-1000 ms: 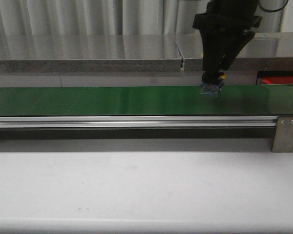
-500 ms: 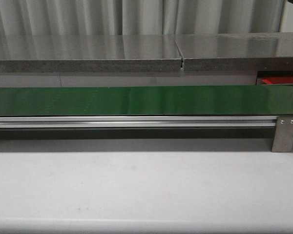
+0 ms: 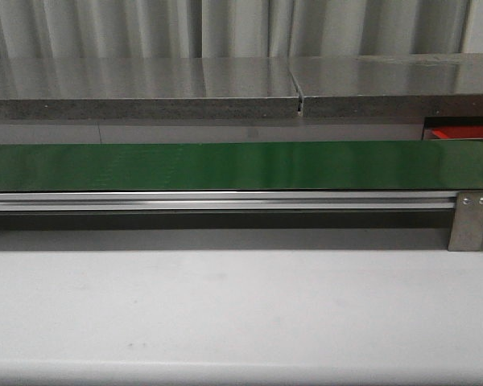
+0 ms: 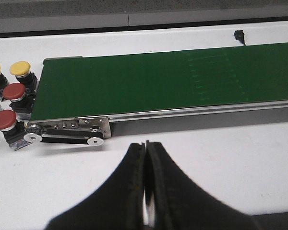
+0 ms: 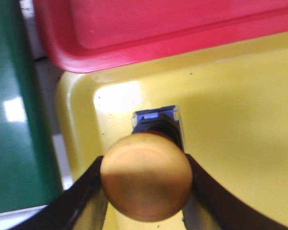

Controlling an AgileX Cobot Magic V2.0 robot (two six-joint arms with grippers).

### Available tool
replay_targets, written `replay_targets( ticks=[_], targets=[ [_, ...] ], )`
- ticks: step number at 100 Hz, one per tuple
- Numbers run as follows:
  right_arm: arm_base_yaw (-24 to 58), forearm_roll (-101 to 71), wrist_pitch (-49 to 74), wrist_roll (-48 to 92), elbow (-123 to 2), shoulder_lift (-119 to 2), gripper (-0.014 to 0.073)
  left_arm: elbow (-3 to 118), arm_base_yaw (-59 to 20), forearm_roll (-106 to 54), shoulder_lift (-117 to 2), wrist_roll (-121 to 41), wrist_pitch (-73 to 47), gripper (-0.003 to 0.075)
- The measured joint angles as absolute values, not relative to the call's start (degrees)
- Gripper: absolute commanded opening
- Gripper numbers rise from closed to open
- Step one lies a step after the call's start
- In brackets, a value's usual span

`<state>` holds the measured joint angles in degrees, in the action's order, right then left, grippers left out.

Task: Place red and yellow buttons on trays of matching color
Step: 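Carry the yellow button into the yellow tray and open the right gripper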

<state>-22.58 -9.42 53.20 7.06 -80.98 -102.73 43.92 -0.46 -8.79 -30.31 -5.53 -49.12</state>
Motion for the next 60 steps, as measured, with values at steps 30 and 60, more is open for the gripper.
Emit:
replay_targets(
  ticks=[30, 60],
  targets=[
    [-23.3, -9.4, 48.8, 6.1, -80.8, -108.1, 0.0034, 43.9, -0.5, -8.8, -30.3, -5.5, -49.1, -0.0020],
    [-24.6, -9.4, 47.0, 4.1, -80.7, -109.7, 0.0036, 43.8, -0.5, -8.8, -30.3, -5.5, -49.1, -0.0020]
  ],
)
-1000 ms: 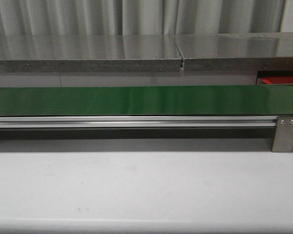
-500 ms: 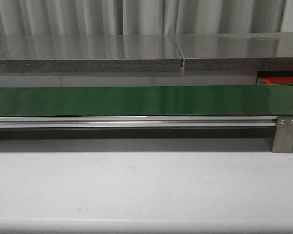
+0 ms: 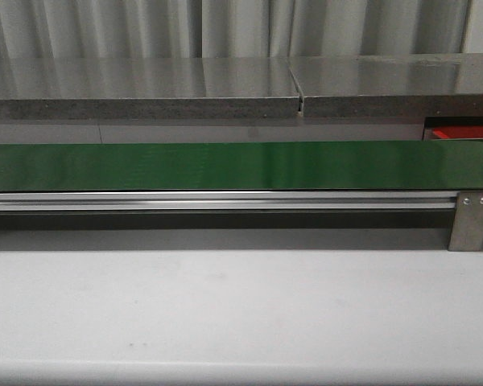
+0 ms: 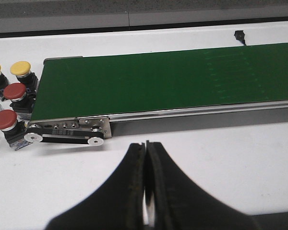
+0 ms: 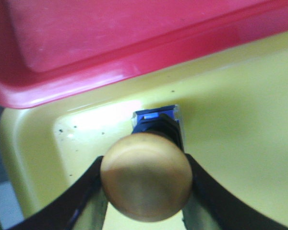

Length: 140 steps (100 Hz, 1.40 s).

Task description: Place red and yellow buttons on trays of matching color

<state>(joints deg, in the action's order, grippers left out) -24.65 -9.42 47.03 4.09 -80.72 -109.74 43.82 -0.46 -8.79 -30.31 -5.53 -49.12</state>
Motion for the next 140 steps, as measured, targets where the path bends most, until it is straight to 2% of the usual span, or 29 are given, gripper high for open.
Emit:
replay_targets(
  ticks=[6, 13, 18, 28, 35, 67, 74, 81, 88, 100, 105, 140],
  targets=[
    [-25.2, -9.4, 47.0, 4.1, -80.7, -110.3, 0.0043, 43.8, -0.5, -8.8, -30.3, -5.5, -49.1, -0.0020],
    [-25.5, -9.7, 46.6, 4.1, -80.7, -110.7, 0.0117, 43.8, -0.5, -8.8, -30.3, -5.5, -49.1, -0.0020],
    [-25.7, -9.9, 46.6, 4.1, -80.7, -110.8, 0.0225, 43.8, -0.5, -8.8, -30.3, -5.5, -49.1, -0.0020],
    [-25.8, -10.1, 46.6, 4.1, -80.7, -110.9, 0.0512, 43.8, -0.5, -8.8, -30.3, -5.5, -49.1, -0.0020],
    [-25.8, -10.1, 46.9, 4.1, -80.7, -111.0, 0.0626, 43.8, -0.5, -8.8, -30.3, -5.5, -49.1, -0.0020],
    [-25.8, -8.1, 45.5, 4.6, -79.2, -105.3, 0.0640, 43.8, -0.5, -8.8, -30.3, -5.5, -49.1, -0.0020],
    [-25.5, -6.5, 44.1, 4.8, -77.4, -102.0, 0.0604, 43.8, -0.5, -8.8, -30.3, -5.5, -49.1, -0.0020],
    [-24.8, -4.4, 42.3, 5.5, -75.0, -98.3, 0.0503, 43.8, -0.5, -8.8, -30.3, -5.5, -49.1, -0.0020],
    [-23.2, -2.8, 40.3, 6.5, -72.6, -94.4, 0.0339, 43.8, -0.5, -8.8, -30.3, -5.5, -49.1, -0.0020],
    [-19.5, -1.8, 37.7, 7.3, -69.3, -88.2, -0.0002, 43.8, -0.5, -8.8, -30.3, -5.5, -49.1, -0.0020],
    [-17.9, -1.7, 37.1, 7.4, -68.2, -86.1, -0.0097, 43.8, -0.5, -8.8, -30.3, -5.5, -49.1, -0.0020],
    [-7.8, -1.6, 30.6, 7.5, -57.7, -71.6, -0.0090, 43.8, -0.5, -8.8, -30.3, -5.5, -49.1, -0.0020]
  ],
)
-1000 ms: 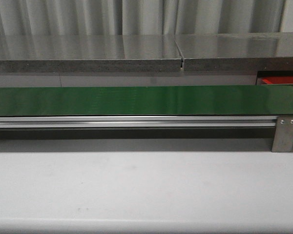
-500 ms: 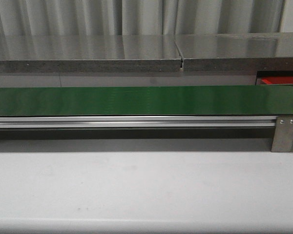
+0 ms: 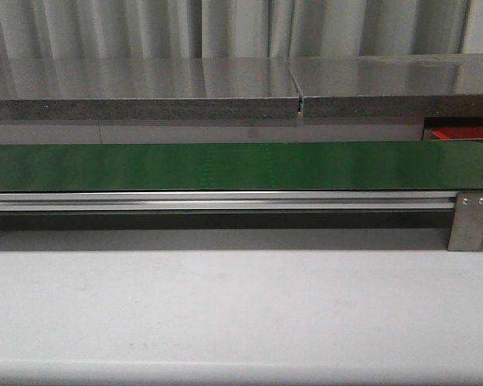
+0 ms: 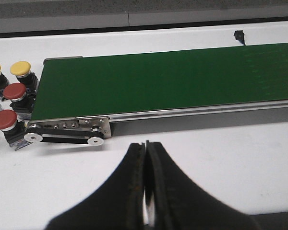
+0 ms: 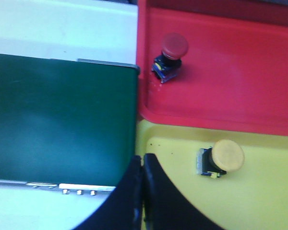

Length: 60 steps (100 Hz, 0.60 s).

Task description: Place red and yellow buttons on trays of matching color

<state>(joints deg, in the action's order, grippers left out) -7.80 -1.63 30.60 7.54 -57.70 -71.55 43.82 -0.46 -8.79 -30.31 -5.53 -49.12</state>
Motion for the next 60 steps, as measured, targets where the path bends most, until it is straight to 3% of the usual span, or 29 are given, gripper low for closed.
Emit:
replay_targets(
  ticks=[21, 60],
  targets=[
    [-3.3, -1.6, 27.0, 7.5, -49.9, -61.7, -0.0090, 43.8, -0.5, -8.8, -30.3, -5.5, -49.1, -0.0020],
    [-2.8, -1.7, 22.9, 7.7, -34.6, -42.1, -0.0090, 43.8, -0.5, -8.8, -30.3, -5.5, -49.1, -0.0020]
  ],
)
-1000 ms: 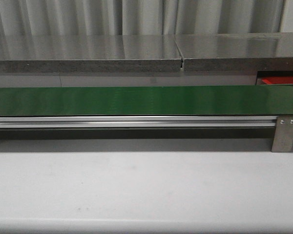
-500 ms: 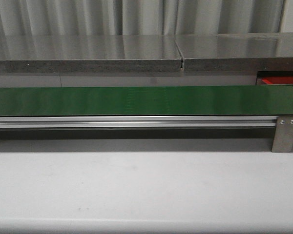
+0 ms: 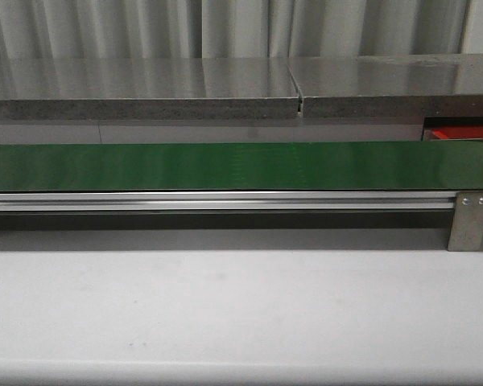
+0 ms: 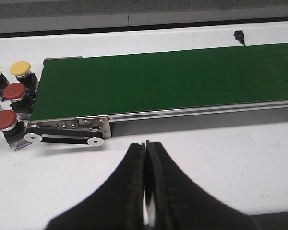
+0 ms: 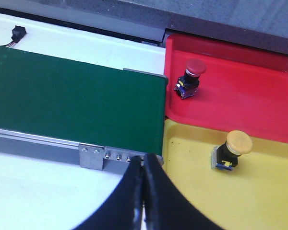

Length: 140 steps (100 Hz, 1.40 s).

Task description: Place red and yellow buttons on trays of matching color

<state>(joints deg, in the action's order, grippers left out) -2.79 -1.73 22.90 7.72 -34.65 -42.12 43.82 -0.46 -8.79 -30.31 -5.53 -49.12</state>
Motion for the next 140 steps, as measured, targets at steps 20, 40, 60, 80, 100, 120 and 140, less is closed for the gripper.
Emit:
replay_targets(
  ticks=[20, 40, 60, 80, 100, 120, 140],
  targets=[
    [-2.8, -1.8, 23.1, 7.7, -30.2, -34.3, -0.0090, 43.8, -0.5, -8.8, -30.3, -5.5, -49.1, -0.0020],
    [-2.8, -1.8, 23.5, 7.7, -29.8, -32.6, -0.0090, 43.8, -0.5, -4.4, -31.4, -0.7, -48.6, -0.0020],
    [-2.8, -1.8, 23.5, 7.7, -29.8, -32.6, -0.0090, 47.6, -0.5, 2.6, -39.3, 6.4, -48.1, -0.0020],
    [-2.8, -1.8, 23.6, 7.7, -29.8, -32.6, -0.0090, 53.0, 1.3, 1.7, -50.5, 7.9, -45.3, -0.0020],
    [-2.8, -1.8, 23.6, 7.7, -29.8, -32.6, -0.0090, 57.0, 9.1, -2.5, -62.3, 8.0, -43.3, -0.0020],
    [-2.8, -1.8, 23.6, 7.7, -29.8, -32.6, -0.0090, 60.0, 19.1, -7.8, -71.9, 8.0, -43.7, -0.0007],
    [-2.8, -1.8, 23.6, 7.7, -29.8, -32.6, -0.0090, 66.0, 25.0, -10.5, -82.7, 8.0, -49.4, 0.0301]
  ],
)
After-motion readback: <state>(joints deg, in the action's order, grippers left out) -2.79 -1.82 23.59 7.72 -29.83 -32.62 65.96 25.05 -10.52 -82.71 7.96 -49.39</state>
